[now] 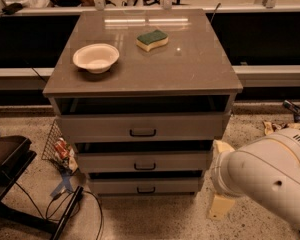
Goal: Open bottom drawer
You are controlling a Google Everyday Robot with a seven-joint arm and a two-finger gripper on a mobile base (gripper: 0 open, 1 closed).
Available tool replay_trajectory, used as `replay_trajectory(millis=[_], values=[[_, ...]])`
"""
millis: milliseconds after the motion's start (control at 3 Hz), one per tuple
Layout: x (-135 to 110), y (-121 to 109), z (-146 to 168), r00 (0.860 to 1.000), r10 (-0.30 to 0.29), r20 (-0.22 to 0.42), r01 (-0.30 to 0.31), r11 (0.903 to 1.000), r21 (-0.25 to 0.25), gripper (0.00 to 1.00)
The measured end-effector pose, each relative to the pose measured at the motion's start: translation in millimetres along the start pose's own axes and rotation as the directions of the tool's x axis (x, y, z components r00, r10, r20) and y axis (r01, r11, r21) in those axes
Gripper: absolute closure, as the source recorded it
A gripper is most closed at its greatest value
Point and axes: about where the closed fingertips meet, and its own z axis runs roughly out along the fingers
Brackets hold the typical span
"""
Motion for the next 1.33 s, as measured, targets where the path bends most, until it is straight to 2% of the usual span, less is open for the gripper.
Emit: replay_trajectory(millis=[333, 667, 1000, 1333], values=[[-1, 1, -1, 1.0, 0.0, 0.001, 0.0, 1.0, -0.007, 0.0], [-14, 8, 14, 1.0, -0.01, 0.006, 0.01, 0.9999, 0.004, 0.0], [-47, 27, 60, 0.996, -0.073, 0.041, 0.073, 0.9973, 0.0, 0.0], [-89, 54, 123, 0.982, -0.175, 0.068, 0.179, 0.9826, -0.052, 0.0]])
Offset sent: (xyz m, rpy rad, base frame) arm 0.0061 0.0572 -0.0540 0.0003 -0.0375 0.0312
